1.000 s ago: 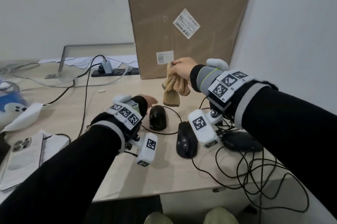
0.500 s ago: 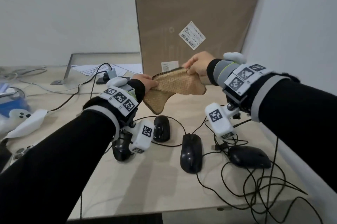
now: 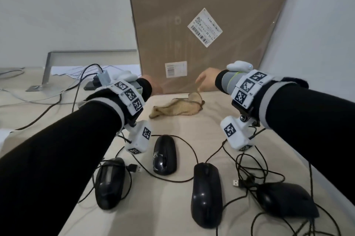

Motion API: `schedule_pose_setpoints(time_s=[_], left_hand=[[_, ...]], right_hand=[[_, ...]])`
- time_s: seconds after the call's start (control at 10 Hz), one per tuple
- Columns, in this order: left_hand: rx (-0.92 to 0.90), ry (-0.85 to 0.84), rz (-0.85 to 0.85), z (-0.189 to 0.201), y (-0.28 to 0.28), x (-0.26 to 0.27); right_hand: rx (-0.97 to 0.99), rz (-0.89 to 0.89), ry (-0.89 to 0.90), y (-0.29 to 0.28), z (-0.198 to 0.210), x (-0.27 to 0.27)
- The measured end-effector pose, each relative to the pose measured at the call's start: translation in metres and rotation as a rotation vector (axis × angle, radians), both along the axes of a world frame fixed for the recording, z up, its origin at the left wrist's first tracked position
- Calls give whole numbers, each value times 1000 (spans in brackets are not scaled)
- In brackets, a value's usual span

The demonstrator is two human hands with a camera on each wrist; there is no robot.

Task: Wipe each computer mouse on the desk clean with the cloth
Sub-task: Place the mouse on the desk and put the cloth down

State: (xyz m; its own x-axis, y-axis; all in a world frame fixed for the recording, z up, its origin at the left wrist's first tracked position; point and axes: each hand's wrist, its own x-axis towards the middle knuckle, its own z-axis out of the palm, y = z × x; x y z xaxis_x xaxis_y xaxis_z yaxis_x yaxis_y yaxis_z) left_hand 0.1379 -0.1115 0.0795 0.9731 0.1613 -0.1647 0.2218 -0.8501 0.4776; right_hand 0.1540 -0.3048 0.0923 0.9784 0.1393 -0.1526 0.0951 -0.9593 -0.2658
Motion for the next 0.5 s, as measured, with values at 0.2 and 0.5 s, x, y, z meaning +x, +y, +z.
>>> schedule_pose_setpoints(time_s=[0.2, 0.5], left_hand=[[222, 272, -156, -51, -5, 21], [284, 361, -312, -55, -19, 36]], right_hand=[[-46, 160, 254, 24, -34, 7], [-271, 201, 251, 37, -39, 7]])
